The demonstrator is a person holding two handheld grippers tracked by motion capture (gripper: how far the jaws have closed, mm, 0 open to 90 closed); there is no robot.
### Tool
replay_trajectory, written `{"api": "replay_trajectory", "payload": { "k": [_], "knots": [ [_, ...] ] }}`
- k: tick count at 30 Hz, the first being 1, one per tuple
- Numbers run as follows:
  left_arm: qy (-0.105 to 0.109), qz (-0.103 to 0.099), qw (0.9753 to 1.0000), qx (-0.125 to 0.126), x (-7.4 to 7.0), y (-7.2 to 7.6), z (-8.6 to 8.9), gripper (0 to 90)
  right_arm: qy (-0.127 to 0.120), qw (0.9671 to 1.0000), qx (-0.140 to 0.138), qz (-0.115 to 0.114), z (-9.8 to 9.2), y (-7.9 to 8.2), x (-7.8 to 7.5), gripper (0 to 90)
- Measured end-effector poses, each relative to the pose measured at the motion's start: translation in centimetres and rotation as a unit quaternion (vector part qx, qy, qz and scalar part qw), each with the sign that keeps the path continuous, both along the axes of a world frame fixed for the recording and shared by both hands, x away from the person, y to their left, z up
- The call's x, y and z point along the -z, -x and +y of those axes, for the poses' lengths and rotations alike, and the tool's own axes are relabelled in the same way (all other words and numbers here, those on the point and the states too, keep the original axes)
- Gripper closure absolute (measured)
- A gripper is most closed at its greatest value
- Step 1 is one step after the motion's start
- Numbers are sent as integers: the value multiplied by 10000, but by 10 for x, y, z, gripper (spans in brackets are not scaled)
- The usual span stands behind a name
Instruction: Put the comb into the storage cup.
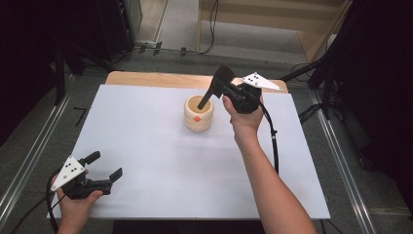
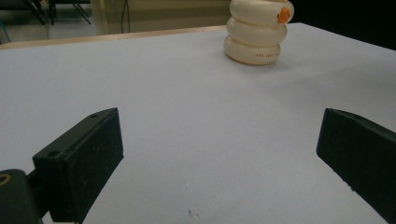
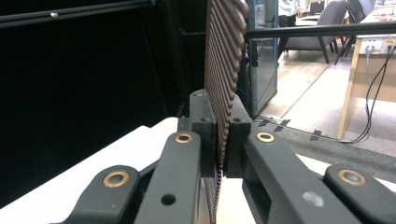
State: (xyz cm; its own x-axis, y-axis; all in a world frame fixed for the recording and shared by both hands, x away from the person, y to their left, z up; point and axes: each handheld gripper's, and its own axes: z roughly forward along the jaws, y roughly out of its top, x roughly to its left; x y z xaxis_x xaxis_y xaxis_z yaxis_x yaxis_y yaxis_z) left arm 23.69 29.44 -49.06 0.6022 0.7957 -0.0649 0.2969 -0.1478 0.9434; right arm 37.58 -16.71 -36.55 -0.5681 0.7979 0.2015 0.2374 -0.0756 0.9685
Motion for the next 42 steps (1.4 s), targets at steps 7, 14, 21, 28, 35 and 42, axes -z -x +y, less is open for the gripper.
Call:
{"api": "replay_trajectory", "payload": {
  "k": [7,14,21,28,35,42],
  "knots": [
    [2,-9,10000,6,0,0,0,5,80,9999,26,72,2,-7,7,847],
    [1,-4,10000,13,0,0,0,5,108,9998,31,148,6,-11,13,847],
    [5,-2,10000,18,0,0,0,5,177,9996,21,203,9,-14,19,847],
    [16,-3,10000,18,0,0,0,5,200,9993,24,328,14,-19,27,847],
    [14,-10,10000,27,0,0,0,5,168,9988,5,458,19,-23,34,847],
    [15,-8,10000,34,0,0,0,5,112,9983,-28,572,21,-28,42,847]
  ]
}}
